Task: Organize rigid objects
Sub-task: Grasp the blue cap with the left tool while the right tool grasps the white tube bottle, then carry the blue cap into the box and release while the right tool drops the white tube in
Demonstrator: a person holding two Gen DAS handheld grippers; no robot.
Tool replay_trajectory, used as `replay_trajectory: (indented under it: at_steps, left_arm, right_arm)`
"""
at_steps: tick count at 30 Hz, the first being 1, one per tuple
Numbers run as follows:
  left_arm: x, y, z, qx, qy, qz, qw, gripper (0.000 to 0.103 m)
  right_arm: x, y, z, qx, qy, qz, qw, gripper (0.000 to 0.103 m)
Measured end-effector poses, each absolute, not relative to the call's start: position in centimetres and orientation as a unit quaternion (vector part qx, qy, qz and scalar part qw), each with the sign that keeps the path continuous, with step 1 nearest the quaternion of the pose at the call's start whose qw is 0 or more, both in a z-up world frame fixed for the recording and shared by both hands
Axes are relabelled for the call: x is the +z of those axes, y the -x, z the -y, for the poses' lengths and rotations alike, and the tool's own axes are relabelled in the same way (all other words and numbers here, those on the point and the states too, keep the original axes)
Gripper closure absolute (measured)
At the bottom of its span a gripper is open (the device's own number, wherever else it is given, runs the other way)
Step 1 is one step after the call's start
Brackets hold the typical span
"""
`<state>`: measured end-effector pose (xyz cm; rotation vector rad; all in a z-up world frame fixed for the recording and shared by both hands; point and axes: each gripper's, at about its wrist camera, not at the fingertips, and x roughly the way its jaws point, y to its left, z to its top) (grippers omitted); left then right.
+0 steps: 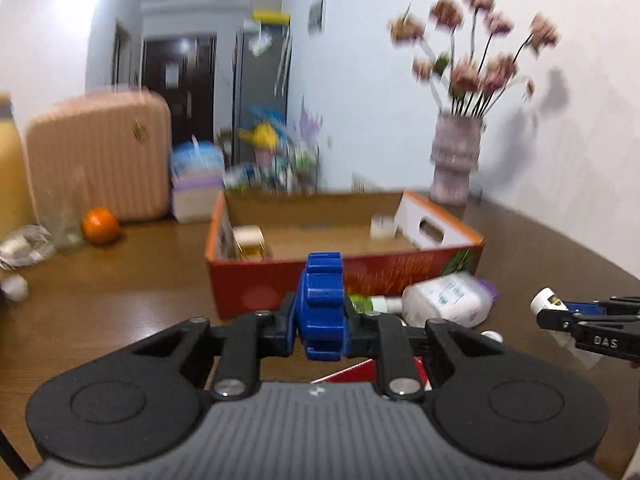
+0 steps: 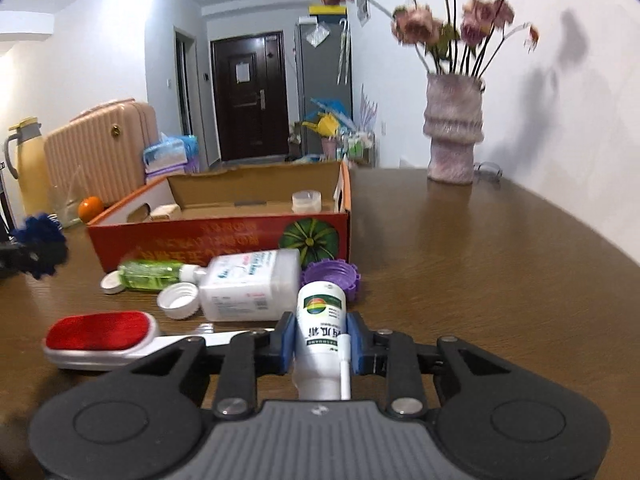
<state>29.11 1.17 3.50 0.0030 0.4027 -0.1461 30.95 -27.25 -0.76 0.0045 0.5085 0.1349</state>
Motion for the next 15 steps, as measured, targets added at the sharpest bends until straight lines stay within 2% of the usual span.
replay_trajectory:
  at_steps: [4, 15]
  left_arm:
    - [4.8, -23.3, -2.3, -0.057, -0.022, -0.152, 0.987, 0.083]
    - [5.9, -13.1, -5.6, -0.007, 0.028, -0.100, 0.995, 0.083]
  right_arm:
    - [0.6, -27.3, 25.5, 0.070, 0.012, -0.223, 0.972, 0.077]
    - [1.9, -17.2, 21.3, 0.108, 0.017, -0.163, 0.981, 0.077]
